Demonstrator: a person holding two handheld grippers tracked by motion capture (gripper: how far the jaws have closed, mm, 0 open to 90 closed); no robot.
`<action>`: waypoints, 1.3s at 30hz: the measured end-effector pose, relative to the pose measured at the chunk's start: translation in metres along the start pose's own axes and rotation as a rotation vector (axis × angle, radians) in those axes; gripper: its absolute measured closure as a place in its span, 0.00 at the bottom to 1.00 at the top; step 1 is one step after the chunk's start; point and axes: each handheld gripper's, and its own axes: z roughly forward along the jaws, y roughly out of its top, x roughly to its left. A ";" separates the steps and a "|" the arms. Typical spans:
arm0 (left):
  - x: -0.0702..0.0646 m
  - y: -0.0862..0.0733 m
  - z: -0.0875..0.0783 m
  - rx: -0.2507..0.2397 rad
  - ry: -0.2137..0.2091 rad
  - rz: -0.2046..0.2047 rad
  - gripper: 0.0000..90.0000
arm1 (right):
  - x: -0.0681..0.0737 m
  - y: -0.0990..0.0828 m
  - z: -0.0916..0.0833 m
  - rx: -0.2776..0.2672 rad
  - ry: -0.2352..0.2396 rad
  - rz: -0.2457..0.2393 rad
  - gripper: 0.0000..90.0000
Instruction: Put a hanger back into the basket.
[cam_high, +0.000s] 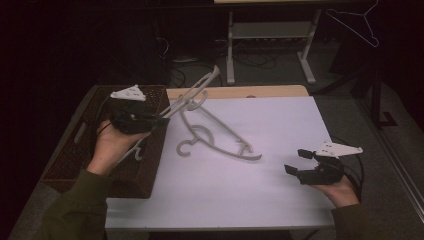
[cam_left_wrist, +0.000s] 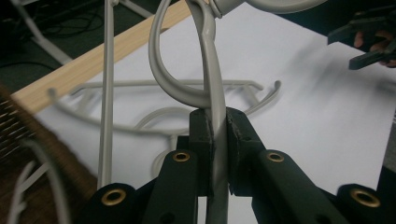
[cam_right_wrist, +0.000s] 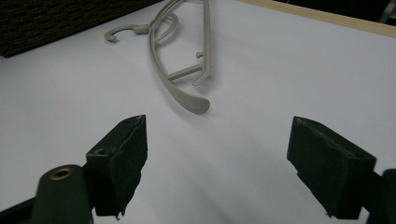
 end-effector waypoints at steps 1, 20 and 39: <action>0.003 -0.003 -0.006 -0.002 0.008 -0.002 0.92 | 0.000 0.000 0.000 0.000 -0.001 0.000 0.21; 0.056 -0.074 -0.087 0.026 0.127 -0.050 0.92 | -0.001 0.000 0.002 0.006 -0.010 -0.001 0.21; 0.084 -0.119 -0.089 0.130 0.118 -0.063 0.91 | -0.001 -0.001 0.003 0.015 -0.019 0.000 0.21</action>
